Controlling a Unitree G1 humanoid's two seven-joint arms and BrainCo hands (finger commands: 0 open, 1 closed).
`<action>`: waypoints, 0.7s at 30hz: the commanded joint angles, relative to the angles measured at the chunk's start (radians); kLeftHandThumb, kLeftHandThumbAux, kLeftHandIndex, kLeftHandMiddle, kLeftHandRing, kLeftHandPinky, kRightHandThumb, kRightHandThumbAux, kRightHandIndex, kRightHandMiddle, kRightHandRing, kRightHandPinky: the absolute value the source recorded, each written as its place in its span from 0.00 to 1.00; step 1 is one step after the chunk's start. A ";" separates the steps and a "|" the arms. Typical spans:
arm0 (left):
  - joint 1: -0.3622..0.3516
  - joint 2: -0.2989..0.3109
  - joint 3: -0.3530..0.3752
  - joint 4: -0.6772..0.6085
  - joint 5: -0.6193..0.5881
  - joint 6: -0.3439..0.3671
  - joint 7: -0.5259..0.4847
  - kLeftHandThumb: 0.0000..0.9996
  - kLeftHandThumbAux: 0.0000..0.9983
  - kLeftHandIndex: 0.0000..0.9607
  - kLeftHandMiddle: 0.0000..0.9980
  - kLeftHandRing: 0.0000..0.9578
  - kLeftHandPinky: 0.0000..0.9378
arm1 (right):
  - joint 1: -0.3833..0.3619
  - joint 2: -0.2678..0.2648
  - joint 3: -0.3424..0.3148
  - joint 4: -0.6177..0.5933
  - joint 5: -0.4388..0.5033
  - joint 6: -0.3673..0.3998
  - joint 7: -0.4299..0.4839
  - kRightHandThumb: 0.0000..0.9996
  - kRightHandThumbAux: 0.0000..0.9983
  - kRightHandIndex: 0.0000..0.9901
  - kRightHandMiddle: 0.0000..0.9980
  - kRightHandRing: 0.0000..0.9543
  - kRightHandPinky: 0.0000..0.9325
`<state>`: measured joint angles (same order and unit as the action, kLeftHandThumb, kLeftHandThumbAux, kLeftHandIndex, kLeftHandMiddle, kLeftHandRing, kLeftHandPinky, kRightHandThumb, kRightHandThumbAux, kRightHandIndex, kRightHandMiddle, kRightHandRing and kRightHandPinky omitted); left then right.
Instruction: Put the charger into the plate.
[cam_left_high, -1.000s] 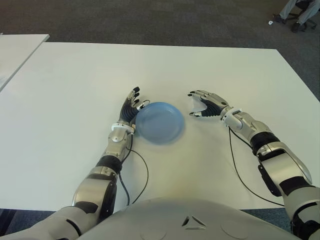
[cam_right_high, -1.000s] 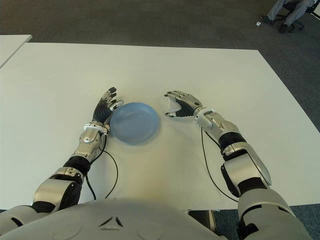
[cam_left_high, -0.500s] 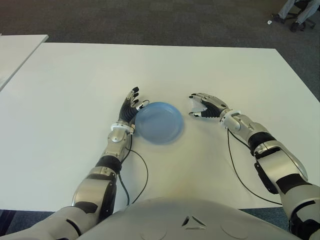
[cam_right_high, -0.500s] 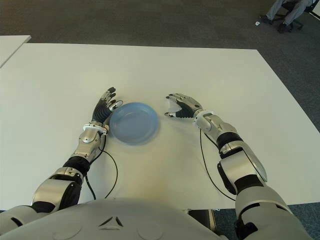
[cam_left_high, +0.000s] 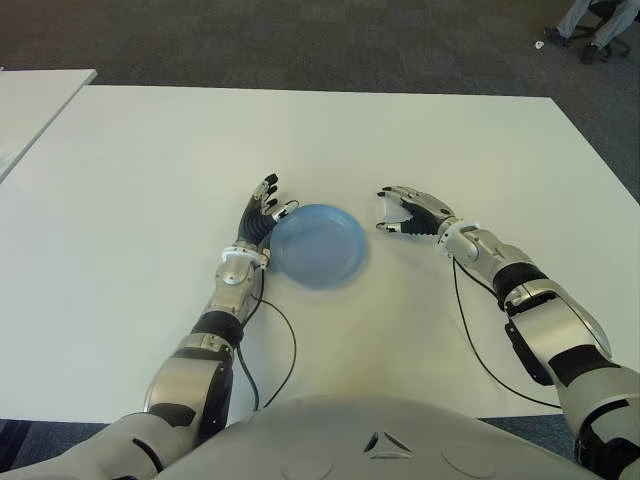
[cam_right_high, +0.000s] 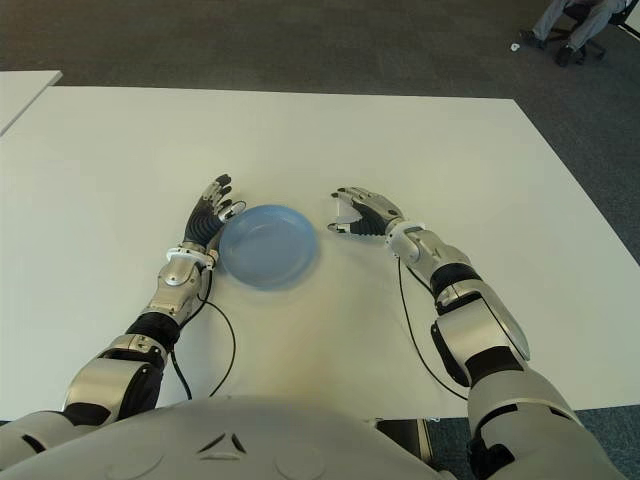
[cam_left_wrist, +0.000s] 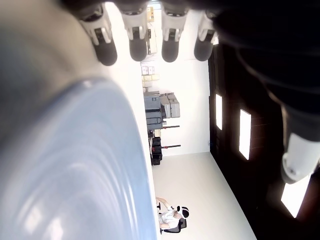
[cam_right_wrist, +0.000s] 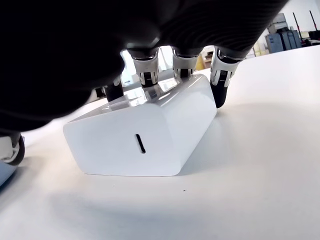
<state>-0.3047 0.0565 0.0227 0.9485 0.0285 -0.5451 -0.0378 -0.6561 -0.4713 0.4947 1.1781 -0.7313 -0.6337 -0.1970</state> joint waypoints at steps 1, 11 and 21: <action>0.048 0.004 -0.002 0.049 0.007 0.059 -0.008 0.00 0.57 0.01 0.03 0.03 0.03 | -0.003 0.012 0.006 0.023 0.008 0.027 0.018 0.30 0.27 0.00 0.00 0.00 0.00; 0.049 0.005 0.000 0.049 0.005 0.055 -0.010 0.00 0.57 0.01 0.03 0.03 0.03 | -0.005 0.015 0.009 0.039 0.016 0.038 0.024 0.31 0.25 0.00 0.00 0.00 0.00; 0.049 0.008 0.001 0.048 0.002 0.060 -0.015 0.00 0.57 0.01 0.03 0.03 0.03 | 0.001 0.001 0.009 0.044 0.021 0.034 0.029 0.30 0.26 0.00 0.00 0.00 0.00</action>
<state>-0.3045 0.0605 0.0232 0.9484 0.0282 -0.5451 -0.0380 -0.6669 -0.4612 0.4965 1.2082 -0.7099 -0.6138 -0.1857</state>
